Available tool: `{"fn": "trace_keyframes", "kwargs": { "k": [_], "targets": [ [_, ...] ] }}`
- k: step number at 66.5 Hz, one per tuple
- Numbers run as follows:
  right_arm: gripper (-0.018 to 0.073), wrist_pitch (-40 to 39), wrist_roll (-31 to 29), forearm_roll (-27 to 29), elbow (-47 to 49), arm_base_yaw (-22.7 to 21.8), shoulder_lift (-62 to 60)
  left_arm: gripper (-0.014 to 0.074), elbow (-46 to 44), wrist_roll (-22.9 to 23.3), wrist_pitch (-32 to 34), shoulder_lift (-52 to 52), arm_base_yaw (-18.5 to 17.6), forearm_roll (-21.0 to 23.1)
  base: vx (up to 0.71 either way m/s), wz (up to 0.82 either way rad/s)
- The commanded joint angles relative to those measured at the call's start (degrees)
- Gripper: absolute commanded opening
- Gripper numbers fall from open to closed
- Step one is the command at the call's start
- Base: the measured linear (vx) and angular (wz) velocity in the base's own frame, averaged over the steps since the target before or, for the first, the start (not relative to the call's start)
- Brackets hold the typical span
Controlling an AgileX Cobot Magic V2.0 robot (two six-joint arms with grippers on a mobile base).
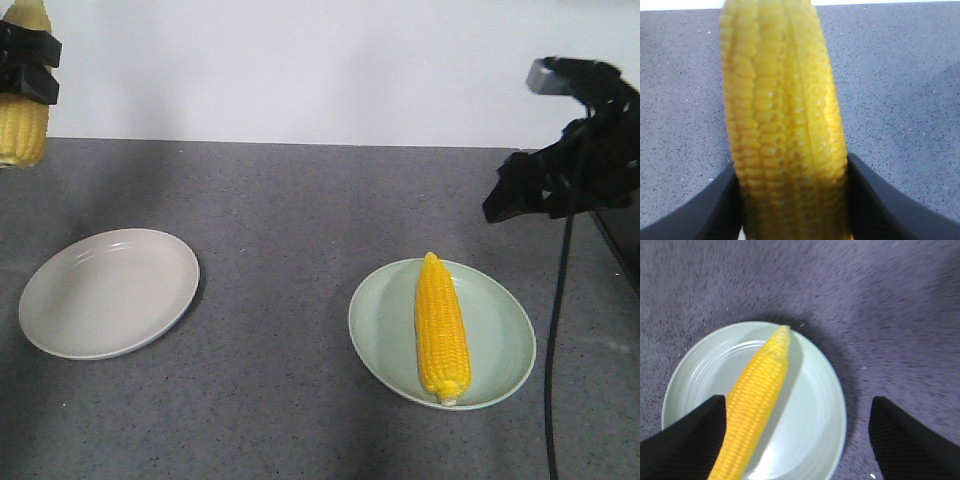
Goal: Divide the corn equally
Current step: 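Raise the right gripper away from the pale green plate, then lower the left gripper's corn onto the cream plate and open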
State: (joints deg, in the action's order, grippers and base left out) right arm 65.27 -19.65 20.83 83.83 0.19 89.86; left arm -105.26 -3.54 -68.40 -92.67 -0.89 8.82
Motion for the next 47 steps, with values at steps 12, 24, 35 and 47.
{"fn": "trace_keyframes", "kwargs": {
  "k": [12, 24, 35, 47],
  "targets": [
    [0.0563, 0.9, 0.7, 0.3, 1.3, -4.0, -13.0, 0.0038, -1.4, 0.1, 1.6, 2.4, 0.0, 0.9, 0.00, 0.00],
    [0.0563, 1.0, 0.8, 0.6, 1.3, -4.0, -17.1, 0.0038, -1.4, 0.1, 1.1, 2.4, 0.0, 0.9, 0.00, 0.00],
    [0.0563, 1.1, 0.8, 0.6, 1.3, -4.0, -17.1, 0.0038, -1.4, -0.9, -0.6, 2.4, -0.2, 0.9, 0.00, 0.00],
    [0.0563, 1.0, 0.8, 0.6, 1.3, -4.0, -17.1, 0.0038, -1.3, -2.9, -3.3, 2.3, -0.2, 3.0, 0.00, 0.00]
  ]
}}
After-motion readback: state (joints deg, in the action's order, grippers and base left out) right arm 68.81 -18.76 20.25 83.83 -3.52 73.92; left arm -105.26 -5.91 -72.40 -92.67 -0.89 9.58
